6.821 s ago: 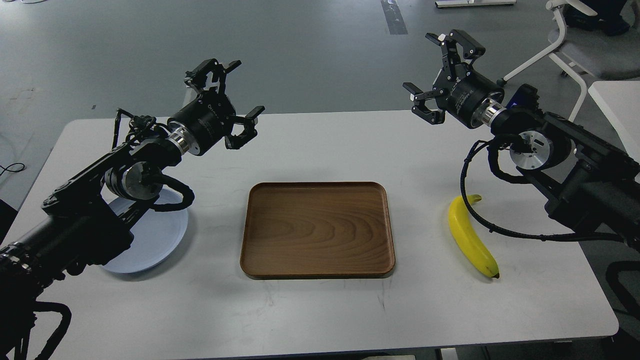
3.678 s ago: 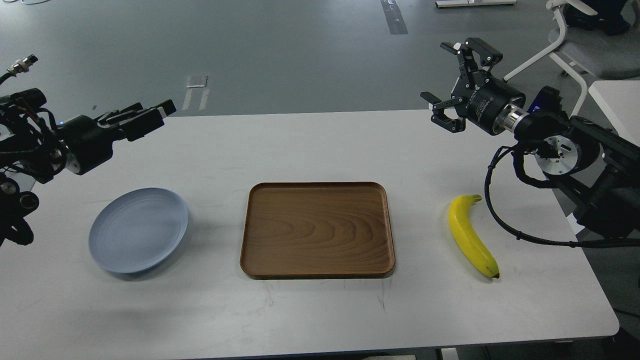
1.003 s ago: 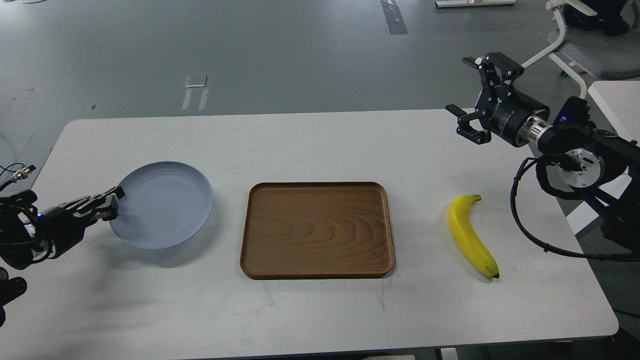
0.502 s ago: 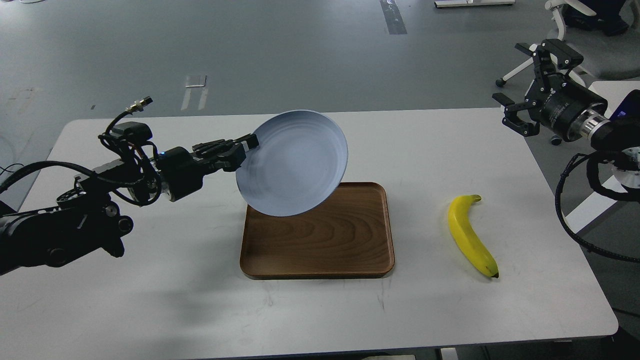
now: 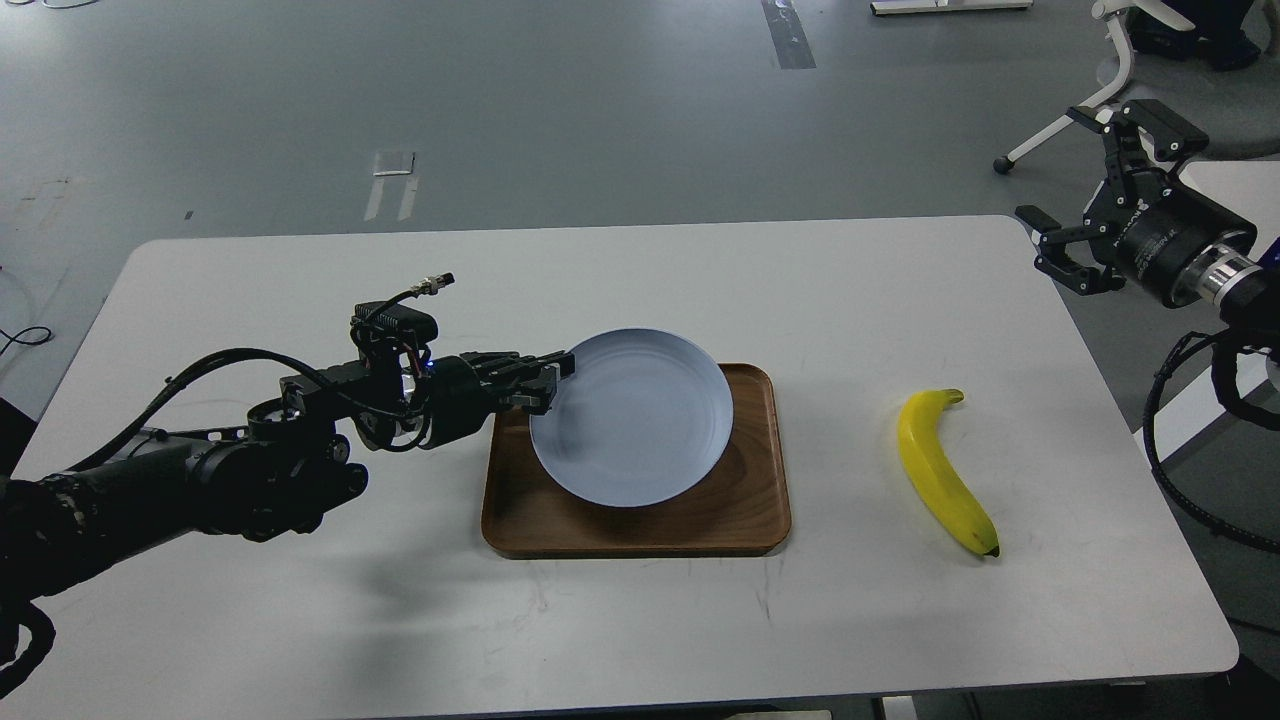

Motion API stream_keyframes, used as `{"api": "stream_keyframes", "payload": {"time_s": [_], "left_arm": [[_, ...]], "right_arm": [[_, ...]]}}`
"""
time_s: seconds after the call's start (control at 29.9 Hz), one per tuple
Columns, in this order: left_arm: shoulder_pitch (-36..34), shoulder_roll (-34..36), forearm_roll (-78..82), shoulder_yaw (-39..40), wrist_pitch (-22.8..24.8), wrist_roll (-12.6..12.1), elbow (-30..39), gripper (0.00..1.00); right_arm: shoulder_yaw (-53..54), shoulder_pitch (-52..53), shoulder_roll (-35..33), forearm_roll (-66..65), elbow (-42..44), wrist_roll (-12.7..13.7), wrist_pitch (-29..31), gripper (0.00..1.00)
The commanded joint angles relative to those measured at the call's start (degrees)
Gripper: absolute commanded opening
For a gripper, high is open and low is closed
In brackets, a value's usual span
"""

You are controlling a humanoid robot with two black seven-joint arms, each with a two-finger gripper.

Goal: Place banana on plate with both arms
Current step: 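Lift the plate with the left gripper and lower it onto the wooden tray, then release the plate and raise the left gripper away from the tray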

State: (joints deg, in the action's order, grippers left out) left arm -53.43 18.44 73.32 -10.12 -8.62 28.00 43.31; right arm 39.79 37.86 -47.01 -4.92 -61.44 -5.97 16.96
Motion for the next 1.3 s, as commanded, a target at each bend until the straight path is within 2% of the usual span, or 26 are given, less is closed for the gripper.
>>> {"api": "stream_keyframes", "payload": {"time_s": [0.0,0.37,0.4,0.43,0.47,0.5,0.53,0.64,0.77,0.87,0.97,1.07,1.1,1.17,1.2,1.27], "left_arm": [[0.3,-0.7,0.1,-0.9,-0.1,0.0,-1.0,0.0],[0.8,-1.5,0.0,-2.8,-0.3,0.0,-1.3,0.01],[0.8,-1.5,0.0,-2.8,-0.3,0.0,-1.3,0.11],[0.8,-1.5,-0.1,-2.7,-0.3,0.0,-1.3,0.3],[0.8,-1.5,-0.2,-2.7,-0.3,0.0,-1.3,0.46],[0.6,-1.6,-0.2,-2.7,-0.3,0.0,-1.3,0.64],[0.5,-1.6,-0.8,-2.4,-0.5,0.0,-1.3,0.89],[0.4,-1.6,-1.7,-1.8,-0.4,0.0,-1.2,0.97],[-0.2,-1.8,-6.6,-0.8,-0.4,0.0,-1.0,0.98],[-3.1,-1.6,-17.5,4.1,0.2,0.0,-1.0,0.98],[-7.6,-1.1,-29.2,8.7,2.5,0.0,-1.3,0.98],[-10.7,-0.8,-44.1,13.9,8.6,0.0,-1.4,0.98],[-11.5,-0.6,-49.8,16.0,10.9,-1.9,-1.4,0.98],[-11.7,-0.1,-54.7,18.0,12.5,-6.9,-1.5,0.98],[-11.6,0.5,-58.4,19.9,12.9,-12.4,-1.4,0.98],[-11.0,0.7,-62.0,22.4,13.0,-18.7,-1.4,0.98]], "right_arm": [[0.1,-0.1,0.0,0.0,0.0,0.0,0.0,1.0],[0.4,-0.1,0.0,0.0,0.1,0.0,0.0,1.0],[0.4,-0.1,0.0,-0.1,0.1,0.0,0.0,1.0],[0.4,-0.1,0.0,-0.1,0.1,0.0,0.0,1.0],[0.4,-0.1,0.0,-0.1,0.1,0.0,0.0,1.0],[0.3,-0.1,0.0,-0.1,0.1,0.0,0.0,1.0],[0.2,-0.1,0.0,-0.1,0.1,0.0,0.0,1.0],[0.2,-0.1,0.0,-0.1,0.1,0.0,0.0,1.0],[0.0,-0.1,0.0,-0.4,-0.2,0.0,0.1,1.0],[-1.0,0.0,-1.1,-2.4,-2.0,-0.2,0.3,1.0],[-2.3,0.1,-3.5,-14.4,-5.4,-0.3,0.4,1.0],[-5.5,0.2,-6.0,-38.4,-10.8,-2.4,0.3,1.0],[-8.2,0.2,-6.9,-48.6,-12.1,-2.9,-0.1,0.98],[-11.6,0.0,-7.6,-57.7,-13.1,-3.0,-1.5,0.96],[-15.5,-0.2,-8.5,-65.5,-13.5,-3.3,-4.5,0.96],[-21.2,-0.2,-9.5,-73.7,-13.6,-5.1,-9.6,0.96]]}}
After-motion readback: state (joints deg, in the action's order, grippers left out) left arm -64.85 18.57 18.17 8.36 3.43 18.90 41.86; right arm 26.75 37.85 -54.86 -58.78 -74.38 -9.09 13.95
